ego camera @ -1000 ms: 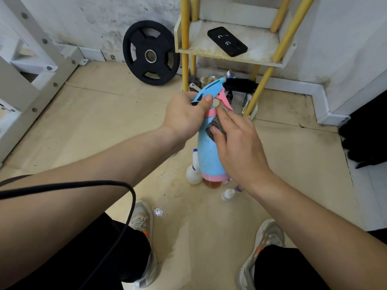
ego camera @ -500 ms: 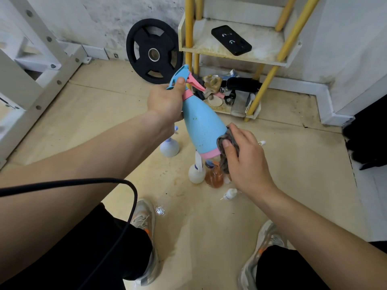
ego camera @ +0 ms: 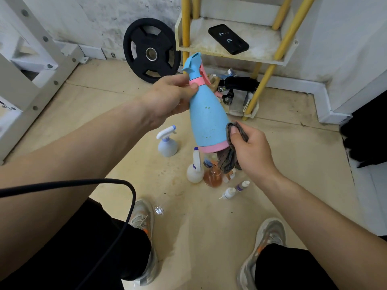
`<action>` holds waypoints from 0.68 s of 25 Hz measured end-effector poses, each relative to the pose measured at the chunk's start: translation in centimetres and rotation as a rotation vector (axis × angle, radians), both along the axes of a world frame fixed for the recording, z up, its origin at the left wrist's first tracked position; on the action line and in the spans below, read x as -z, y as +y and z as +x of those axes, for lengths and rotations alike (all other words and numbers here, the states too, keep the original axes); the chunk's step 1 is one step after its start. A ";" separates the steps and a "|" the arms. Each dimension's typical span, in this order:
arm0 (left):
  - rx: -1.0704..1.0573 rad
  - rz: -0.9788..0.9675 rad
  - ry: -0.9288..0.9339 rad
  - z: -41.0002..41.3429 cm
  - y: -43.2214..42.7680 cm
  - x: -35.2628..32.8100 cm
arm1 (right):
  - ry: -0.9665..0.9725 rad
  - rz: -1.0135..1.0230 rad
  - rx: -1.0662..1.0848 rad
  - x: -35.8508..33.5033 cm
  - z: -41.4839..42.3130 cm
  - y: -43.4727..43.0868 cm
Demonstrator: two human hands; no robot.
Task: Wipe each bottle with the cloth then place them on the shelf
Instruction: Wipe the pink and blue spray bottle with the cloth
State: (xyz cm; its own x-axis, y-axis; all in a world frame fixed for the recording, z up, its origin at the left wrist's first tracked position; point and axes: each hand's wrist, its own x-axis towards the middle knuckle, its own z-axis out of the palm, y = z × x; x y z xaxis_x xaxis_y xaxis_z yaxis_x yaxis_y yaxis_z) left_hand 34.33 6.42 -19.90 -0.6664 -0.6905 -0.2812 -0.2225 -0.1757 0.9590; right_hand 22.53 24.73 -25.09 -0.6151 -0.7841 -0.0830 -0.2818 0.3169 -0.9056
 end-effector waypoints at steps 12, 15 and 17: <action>-0.187 0.010 0.011 -0.3 1.7 0.1 | 0.554 0.027 -0.191 0.3 2.4 0.4; -0.123 0.030 0.010 -0.9 4.0 0.8 | 0.658 0.010 -0.157 0.1 2.4 -0.1; -0.052 0.071 0.004 -1.4 5.8 1.6 | 0.697 -0.038 -0.116 -0.5 1.8 -0.6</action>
